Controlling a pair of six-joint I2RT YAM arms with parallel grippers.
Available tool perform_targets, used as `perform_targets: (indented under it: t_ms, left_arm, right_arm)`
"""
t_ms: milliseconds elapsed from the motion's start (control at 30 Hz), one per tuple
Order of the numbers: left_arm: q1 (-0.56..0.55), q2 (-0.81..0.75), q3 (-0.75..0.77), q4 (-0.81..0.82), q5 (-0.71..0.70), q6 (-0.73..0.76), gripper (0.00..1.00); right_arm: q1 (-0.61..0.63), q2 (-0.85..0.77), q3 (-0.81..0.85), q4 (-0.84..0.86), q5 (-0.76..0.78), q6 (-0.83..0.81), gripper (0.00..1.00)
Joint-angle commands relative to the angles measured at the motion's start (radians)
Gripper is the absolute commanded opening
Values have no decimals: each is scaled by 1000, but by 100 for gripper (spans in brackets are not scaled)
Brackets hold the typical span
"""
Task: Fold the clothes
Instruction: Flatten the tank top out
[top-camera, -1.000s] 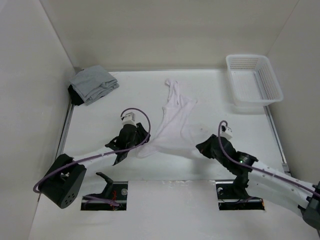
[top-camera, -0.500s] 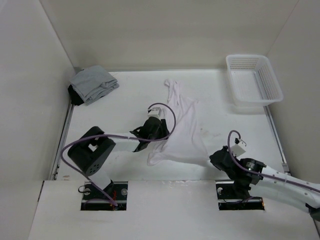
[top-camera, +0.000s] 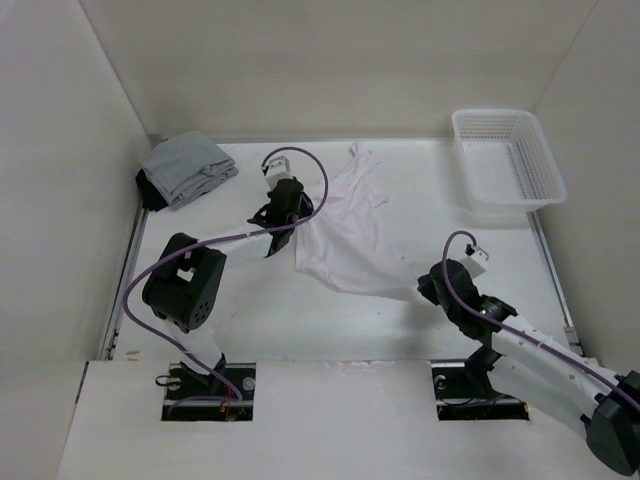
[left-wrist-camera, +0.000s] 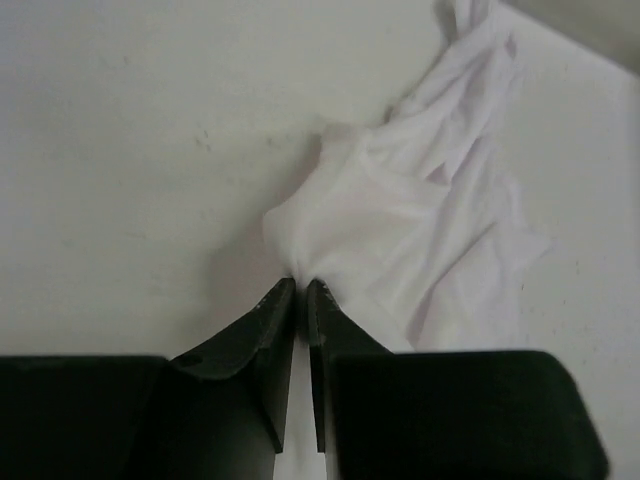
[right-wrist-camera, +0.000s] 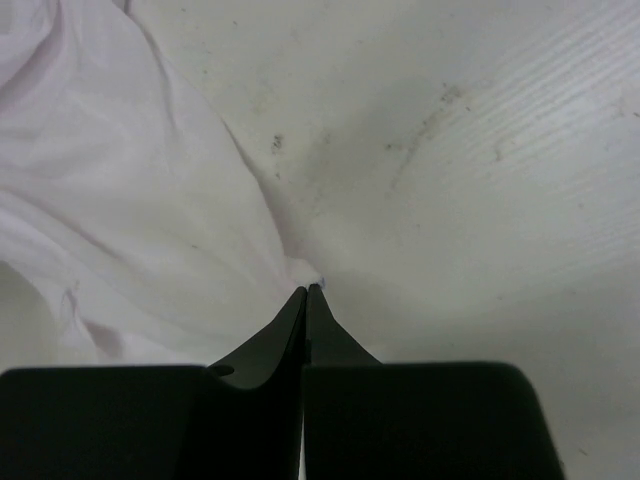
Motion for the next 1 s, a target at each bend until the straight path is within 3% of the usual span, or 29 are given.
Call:
perform_targets:
  t_ms: [0,33,100,200,300,400,533,633,867,967]
  left_arm:
    - [11,-87,36,5,-49,29,29]
    - [14,-100,10,-37,-47,36,37]
    - [20,-143,-76,-62,-50,10,39]
    - [-19,-271,-284,-27,-67,-27,30]
    - [-96,-329,-342,-48,-104,-18,21]
    - [-196,-322,-325,-90,-155,17,20]
    - [-256,-216,-242,-94,-179,89,35]
    - [-271,-130,-187,-113,-178,111,38]
    - [-257,-61,-190,-111,-221,91,37]
    - [-263,-82,-211,-110,-225,85,25]
  right_arm:
    - [-36,52,-5,227,-95,-111,0]
    - [-39,74,-14,246,-100,-110,0]
    - [-37,101,-26,279,-103,-113,0]
    - [-36,137,-31,309,-101,-127,0]
    - [-41,158,-40,354,-104,-148,0]
    - [-42,183,-43,397,-126,-157,0]
    - [-36,222,-43,449,-147,-164,0]
    - [-36,233,-48,467,-158,-164,0]
    - [-28,233,-63,503,-178,-164,0]
    - [-28,241,-72,515,-179,-164,0]
